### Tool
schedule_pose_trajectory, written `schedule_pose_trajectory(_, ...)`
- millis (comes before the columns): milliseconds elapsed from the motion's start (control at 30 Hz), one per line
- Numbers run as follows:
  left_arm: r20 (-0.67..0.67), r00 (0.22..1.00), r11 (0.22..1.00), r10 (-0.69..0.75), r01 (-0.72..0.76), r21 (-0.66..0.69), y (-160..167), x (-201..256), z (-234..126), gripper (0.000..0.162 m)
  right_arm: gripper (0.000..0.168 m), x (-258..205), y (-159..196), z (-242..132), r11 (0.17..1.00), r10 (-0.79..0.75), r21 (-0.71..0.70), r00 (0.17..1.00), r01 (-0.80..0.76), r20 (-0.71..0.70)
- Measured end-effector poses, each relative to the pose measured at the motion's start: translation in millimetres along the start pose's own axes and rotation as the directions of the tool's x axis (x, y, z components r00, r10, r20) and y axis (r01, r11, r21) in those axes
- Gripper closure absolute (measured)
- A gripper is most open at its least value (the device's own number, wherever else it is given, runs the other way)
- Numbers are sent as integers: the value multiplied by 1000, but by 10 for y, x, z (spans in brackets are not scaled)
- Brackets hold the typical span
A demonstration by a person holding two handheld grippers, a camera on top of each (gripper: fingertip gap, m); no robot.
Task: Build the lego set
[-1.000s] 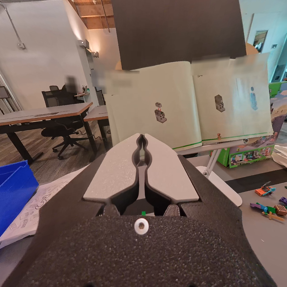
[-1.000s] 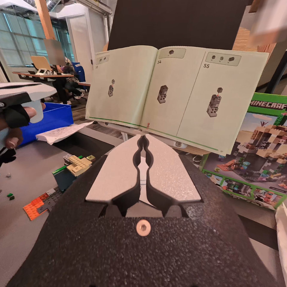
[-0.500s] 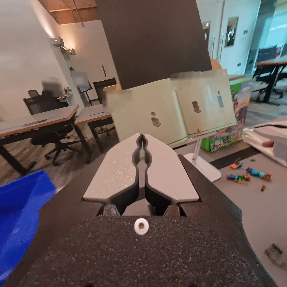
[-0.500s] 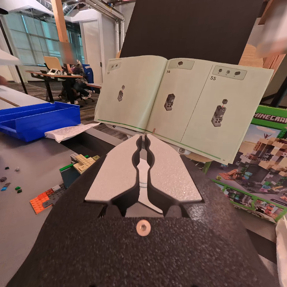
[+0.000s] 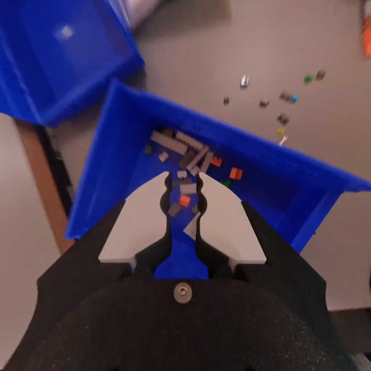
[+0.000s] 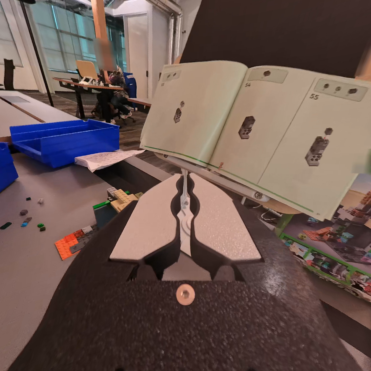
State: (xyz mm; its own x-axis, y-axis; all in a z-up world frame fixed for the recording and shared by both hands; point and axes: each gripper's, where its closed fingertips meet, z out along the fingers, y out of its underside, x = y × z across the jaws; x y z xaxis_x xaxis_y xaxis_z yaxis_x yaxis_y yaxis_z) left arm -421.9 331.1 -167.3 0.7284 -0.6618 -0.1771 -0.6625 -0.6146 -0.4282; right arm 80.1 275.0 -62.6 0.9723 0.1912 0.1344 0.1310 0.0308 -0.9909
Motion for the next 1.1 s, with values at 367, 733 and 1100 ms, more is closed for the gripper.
schedule_pose_trajectory(367, -88, 996, 961, 26, -49, -272, 543, -6, 880, 138, 167, -159, 102, 22, 993, -109, -31, 994, 110, 25)
schedule_pose_trajectory(733, -85, 995, 961, -53, 28, -276, 593, -89, 1052, 148, 167, -130, 111, 15, 997, -65, -29, 997, 66, 37)
schedule_pose_trajectory(1100, -20, 999, 983, 24, -28, -182, 413, -109, 745, 155, 168, -330, 4, -16, 995, -95, 5, 992, 95, 86)
